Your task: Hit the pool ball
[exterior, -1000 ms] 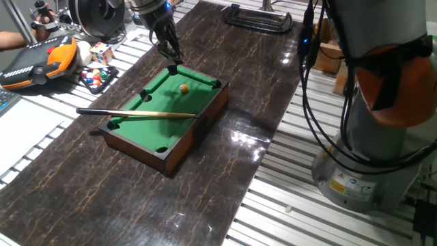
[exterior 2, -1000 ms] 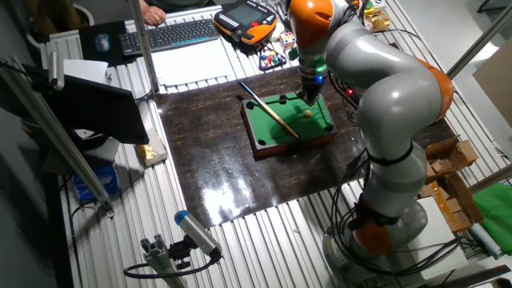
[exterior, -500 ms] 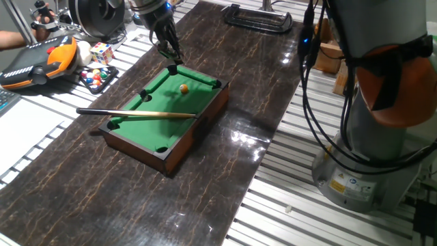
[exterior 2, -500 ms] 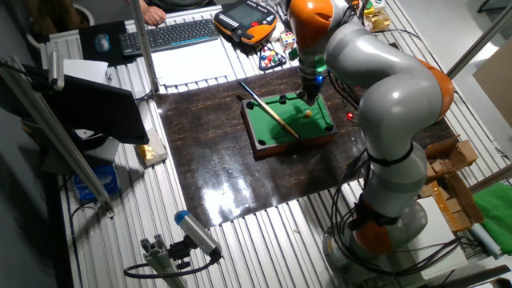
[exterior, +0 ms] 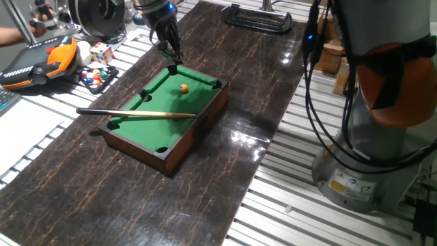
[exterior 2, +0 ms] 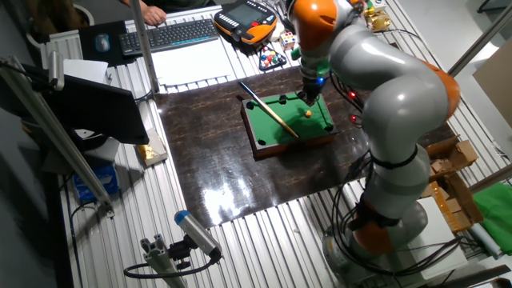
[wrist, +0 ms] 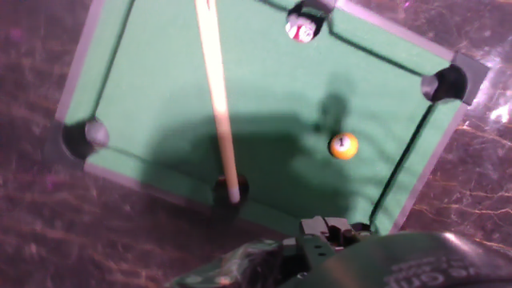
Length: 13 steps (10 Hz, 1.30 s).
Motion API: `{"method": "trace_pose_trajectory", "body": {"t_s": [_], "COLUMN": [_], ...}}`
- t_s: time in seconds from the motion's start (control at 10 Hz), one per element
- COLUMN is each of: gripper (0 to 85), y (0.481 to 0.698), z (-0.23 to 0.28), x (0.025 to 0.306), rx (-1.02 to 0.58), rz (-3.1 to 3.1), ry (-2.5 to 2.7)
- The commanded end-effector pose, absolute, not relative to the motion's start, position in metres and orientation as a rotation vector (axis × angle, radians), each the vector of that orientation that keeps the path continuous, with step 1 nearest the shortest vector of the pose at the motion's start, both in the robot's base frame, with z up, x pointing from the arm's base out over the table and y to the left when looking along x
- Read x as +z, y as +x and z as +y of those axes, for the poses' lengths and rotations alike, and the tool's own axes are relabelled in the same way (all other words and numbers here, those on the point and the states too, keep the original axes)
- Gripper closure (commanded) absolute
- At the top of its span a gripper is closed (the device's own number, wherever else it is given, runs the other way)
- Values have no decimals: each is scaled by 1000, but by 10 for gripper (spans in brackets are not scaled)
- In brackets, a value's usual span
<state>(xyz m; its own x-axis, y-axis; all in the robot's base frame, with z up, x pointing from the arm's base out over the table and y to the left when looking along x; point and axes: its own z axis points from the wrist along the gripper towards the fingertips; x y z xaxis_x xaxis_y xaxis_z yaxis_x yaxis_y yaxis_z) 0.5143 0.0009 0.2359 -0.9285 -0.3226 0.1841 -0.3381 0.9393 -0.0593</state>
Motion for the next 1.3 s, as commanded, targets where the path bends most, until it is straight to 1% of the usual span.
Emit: {"method": "trace_pose_trajectory", "body": {"t_s": [0.0, 0.1, 0.3, 0.5, 0.6, 0.7, 0.8, 0.9, 1.0, 1.2], "gripper": [843, 843, 843, 843, 843, 843, 837, 807, 750, 653], "y": [514, 514, 514, 514, 514, 514, 514, 514, 520, 538], "z": [1, 1, 1, 1, 1, 1, 1, 1, 7, 24], "x": [235, 235, 235, 235, 235, 235, 235, 235, 232, 218], "rx": [88, 136, 40, 35, 24, -30, -28, -23, 5, 15], "rz": [-2940, -2951, -2887, -3029, -2988, -2945, -2943, -2948, -2952, -2956], "ry": [464, 450, 451, 431, 460, 456, 450, 465, 487, 522]}}
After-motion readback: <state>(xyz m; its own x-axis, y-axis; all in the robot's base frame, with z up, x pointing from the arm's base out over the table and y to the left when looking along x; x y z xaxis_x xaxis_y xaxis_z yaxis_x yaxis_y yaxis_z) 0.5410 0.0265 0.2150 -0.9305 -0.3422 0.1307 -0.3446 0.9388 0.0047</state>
